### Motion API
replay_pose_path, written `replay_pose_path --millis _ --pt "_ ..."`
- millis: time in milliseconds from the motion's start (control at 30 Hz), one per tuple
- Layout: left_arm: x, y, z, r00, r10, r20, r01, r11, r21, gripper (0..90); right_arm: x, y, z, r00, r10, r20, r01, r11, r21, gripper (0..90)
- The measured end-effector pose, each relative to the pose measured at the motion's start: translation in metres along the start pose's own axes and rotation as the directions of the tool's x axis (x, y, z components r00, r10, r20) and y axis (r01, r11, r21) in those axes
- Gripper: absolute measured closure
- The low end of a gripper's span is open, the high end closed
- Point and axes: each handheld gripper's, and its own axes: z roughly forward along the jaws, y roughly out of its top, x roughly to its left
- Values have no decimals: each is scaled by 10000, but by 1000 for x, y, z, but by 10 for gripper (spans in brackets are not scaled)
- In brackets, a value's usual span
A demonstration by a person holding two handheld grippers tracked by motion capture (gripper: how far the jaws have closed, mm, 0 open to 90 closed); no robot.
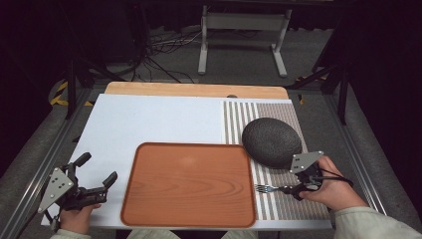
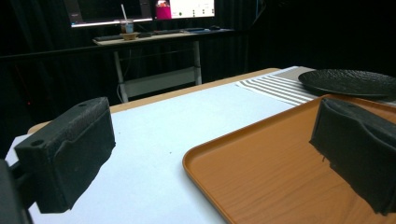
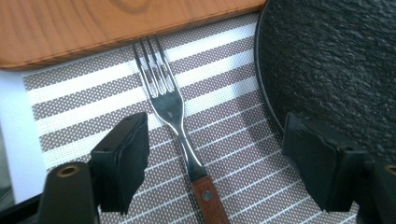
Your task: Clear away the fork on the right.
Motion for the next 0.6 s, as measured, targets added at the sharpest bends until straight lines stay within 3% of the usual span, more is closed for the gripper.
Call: replay_pose_path --millis 267,333,600 --pt "0 0 0 10000 -19 -16 19 10000 -10 4 -2 13 2 9981 -445 -431 484 9942 959 258" --pt "0 0 0 10000 -34 -24 33 10000 -43 4 -4 15 2 9964 -633 -557 704 9883 1354 265" --pt "0 0 0 10000 -22 -14 22 10000 -8 4 -6 18 1 9919 -1014 -765 1145 9743 1937 280"
